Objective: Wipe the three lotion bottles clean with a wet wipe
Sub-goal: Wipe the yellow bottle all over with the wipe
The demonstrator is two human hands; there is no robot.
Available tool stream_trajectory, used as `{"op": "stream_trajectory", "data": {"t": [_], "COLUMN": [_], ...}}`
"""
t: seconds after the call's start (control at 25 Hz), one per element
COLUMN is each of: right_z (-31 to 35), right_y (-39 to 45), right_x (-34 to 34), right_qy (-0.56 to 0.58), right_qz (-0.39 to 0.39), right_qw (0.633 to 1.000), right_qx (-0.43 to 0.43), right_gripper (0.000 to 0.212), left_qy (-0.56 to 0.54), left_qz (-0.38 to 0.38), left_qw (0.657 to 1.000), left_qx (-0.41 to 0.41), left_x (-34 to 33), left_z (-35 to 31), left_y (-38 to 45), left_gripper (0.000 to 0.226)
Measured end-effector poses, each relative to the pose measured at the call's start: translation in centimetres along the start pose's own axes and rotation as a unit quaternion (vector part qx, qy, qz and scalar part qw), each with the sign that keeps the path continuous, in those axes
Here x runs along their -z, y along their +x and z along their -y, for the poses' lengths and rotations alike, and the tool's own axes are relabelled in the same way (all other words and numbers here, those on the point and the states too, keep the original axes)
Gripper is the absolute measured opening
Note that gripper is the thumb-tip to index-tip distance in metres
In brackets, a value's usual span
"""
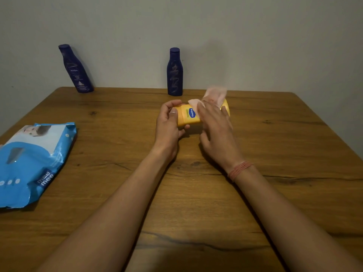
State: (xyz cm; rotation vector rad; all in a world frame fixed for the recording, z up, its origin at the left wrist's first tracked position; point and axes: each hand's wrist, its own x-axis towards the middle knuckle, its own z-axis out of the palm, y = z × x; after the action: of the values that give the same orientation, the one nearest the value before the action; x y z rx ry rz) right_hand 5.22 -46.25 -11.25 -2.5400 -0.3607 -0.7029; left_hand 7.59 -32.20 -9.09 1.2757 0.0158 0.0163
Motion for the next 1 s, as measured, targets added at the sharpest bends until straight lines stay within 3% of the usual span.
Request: {"op": "stream_trajectory", "data": {"t": [0.16,0.28,0.4,0.48,0.6,0.72,1.0], "right_z": [-1.1,-1.1,-1.3,-1.8,-2.1,-1.6,-0.8], "right_y": [0.3,0.3,0.5,0.5,0.5,0.4,0.3], "right_x": [0.5,1.1,1.5,1.8,2.0,1.8,1.0], "right_qy": [0.125,0.223,0.278,0.301,0.285,0.264,0.176], "right_qz": [-0.040,-0.049,-0.068,-0.076,-0.085,-0.105,-0.153], "right_qw": [0.985,0.964,0.944,0.934,0.941,0.949,0.970], "right_qx": [-0.110,-0.135,-0.162,-0.177,-0.162,-0.137,-0.074], "right_gripper": [0.061,0.063,0.063,0.062,0.061,0.061,0.054], "left_qy": [-0.014,-0.025,0.005,0.088,0.323,0.499,0.515], "left_qz": [-0.026,-0.030,0.024,0.078,0.117,0.110,0.008], "left_qw": [1.000,0.999,0.998,0.992,0.937,0.846,0.841], "left_qx": [0.006,0.028,0.058,0.043,-0.064,-0.153,-0.166], "left_x": [0.0,0.1,0.3,0.4,0.5,0.7,1.2], "left_z": [-0.2,-0.1,0.0,0.1,0.5,1.2,1.2], "left_y": [0.0,0.2,0.3,0.0,-0.2,0.0,0.3], "left_gripper": [0.025,0.027,0.031,0.034,0.035,0.066,0.055]}}
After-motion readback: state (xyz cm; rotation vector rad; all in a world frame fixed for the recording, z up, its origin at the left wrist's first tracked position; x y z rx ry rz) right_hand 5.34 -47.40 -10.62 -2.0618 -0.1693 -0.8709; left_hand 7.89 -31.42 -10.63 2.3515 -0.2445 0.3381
